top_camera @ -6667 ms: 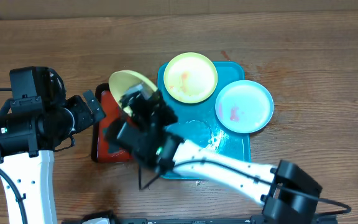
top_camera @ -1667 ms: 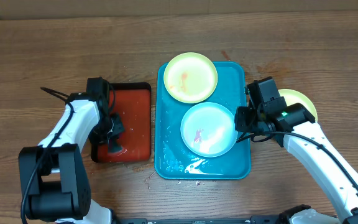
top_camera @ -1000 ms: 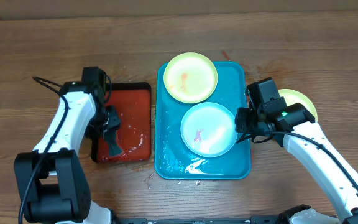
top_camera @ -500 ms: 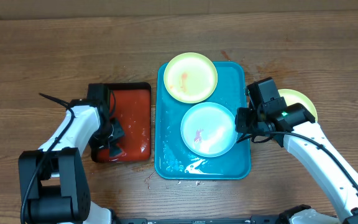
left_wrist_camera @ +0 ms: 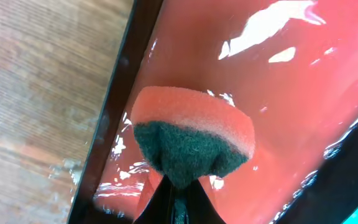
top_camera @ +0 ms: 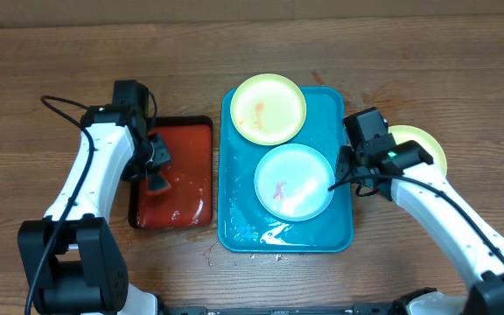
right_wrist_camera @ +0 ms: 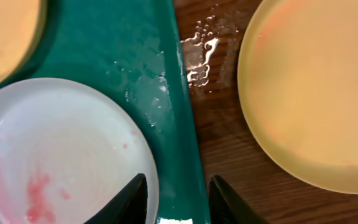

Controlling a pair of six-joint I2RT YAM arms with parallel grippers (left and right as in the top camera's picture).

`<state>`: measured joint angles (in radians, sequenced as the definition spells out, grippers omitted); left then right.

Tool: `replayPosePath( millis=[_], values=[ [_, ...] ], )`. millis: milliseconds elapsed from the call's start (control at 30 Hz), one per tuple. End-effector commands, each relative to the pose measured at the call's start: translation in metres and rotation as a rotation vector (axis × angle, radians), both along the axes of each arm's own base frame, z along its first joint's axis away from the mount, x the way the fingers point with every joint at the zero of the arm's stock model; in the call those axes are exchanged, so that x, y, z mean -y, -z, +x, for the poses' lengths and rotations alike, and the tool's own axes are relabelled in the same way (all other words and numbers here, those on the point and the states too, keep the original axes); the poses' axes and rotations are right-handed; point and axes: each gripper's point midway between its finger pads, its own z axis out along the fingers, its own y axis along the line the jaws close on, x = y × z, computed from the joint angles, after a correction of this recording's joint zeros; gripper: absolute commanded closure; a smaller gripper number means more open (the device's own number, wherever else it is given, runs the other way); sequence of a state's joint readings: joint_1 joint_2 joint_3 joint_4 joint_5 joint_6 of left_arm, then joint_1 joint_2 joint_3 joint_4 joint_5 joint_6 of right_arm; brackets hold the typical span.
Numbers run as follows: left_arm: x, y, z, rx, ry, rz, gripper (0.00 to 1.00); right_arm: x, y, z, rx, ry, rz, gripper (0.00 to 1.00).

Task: Clean dirty plates on tray and stack at the side
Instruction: 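Carry the sponge with the left gripper onto the blue plate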

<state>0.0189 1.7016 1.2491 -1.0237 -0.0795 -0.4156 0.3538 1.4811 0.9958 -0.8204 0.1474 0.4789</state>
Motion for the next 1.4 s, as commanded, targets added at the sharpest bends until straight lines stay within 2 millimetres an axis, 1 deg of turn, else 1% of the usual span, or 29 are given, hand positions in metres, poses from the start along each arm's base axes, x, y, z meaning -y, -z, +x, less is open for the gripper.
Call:
replayPosePath(
  millis=[0, 67, 133, 233, 333, 433, 533, 567, 633, 700, 800, 833, 967, 1100, 1167, 1233, 1300, 1367],
  values=[
    [0.005, 0.004, 0.003, 0.036, 0.034, 0.007, 0.96, 0.005, 0.009, 0.006, -0.015, 0.042, -0.029, 0.64],
    [0.008, 0.014, 0.002, 0.044, 0.044, 0.007, 0.96, 0.006, 0.018, 0.007, -0.041, 0.050, -0.021, 0.63],
    [0.013, 0.027, -0.002, 0.043, 0.059, 0.007, 0.96, 0.005, 0.025, 0.012, -0.059, 0.049, 0.032, 0.60],
    [0.017, 0.029, -0.004, 0.035, 0.094, -0.007, 0.96, -0.004, 0.031, 0.018, -0.079, -0.023, 0.134, 0.58],
    [0.021, 0.019, -0.001, 0.040, 0.126, -0.027, 0.96, -0.017, 0.039, 0.018, -0.108, -0.138, 0.224, 0.58],
    [0.021, 0.000, 0.007, 0.063, 0.126, -0.026, 0.96, -0.019, 0.049, 0.014, -0.142, -0.155, 0.228, 0.59],
    [0.022, -0.020, 0.013, 0.084, 0.127, -0.026, 0.96, -0.031, 0.060, 0.007, -0.173, -0.242, 0.224, 0.59],
    [0.022, -0.024, 0.014, 0.092, 0.127, -0.030, 0.96, -0.035, 0.065, 0.005, -0.181, -0.271, 0.214, 0.61],
    [0.024, -0.025, 0.014, 0.095, 0.130, -0.038, 0.96, -0.037, 0.072, 0.003, -0.190, -0.273, 0.185, 0.69],
    [0.026, -0.019, 0.013, 0.085, 0.136, -0.037, 0.96, -0.035, 0.081, 0.004, -0.193, -0.244, 0.150, 0.71],
    [0.034, -0.002, 0.010, 0.076, 0.157, -0.046, 0.96, -0.036, 0.090, 0.005, -0.198, -0.226, 0.155, 0.85],
    [0.039, 0.010, 0.007, 0.075, 0.174, -0.046, 0.96, -0.036, 0.090, 0.006, -0.196, -0.221, 0.156, 0.88],
    [0.049, 0.035, 0.000, 0.082, 0.205, -0.045, 0.96, -0.037, 0.090, 0.007, -0.194, -0.210, 0.160, 0.88],
    [0.048, 0.055, -0.007, 0.091, 0.209, -0.029, 0.96, -0.037, 0.090, 0.007, -0.194, -0.210, 0.160, 0.88],
    [0.048, 0.059, -0.011, 0.083, 0.200, -0.031, 0.96, -0.037, 0.090, 0.006, -0.195, -0.210, 0.160, 0.88],
    [0.048, 0.058, -0.011, 0.079, 0.194, -0.032, 0.96, -0.037, 0.090, 0.007, -0.194, -0.210, 0.160, 0.88],
    [0.047, 0.049, -0.010, 0.065, 0.191, -0.032, 0.96, -0.037, 0.090, 0.007, -0.194, -0.210, 0.161, 0.88],
    [0.048, 0.035, -0.006, 0.060, 0.190, -0.035, 0.96, -0.037, 0.090, 0.007, -0.194, -0.210, 0.160, 0.88]
  ],
)
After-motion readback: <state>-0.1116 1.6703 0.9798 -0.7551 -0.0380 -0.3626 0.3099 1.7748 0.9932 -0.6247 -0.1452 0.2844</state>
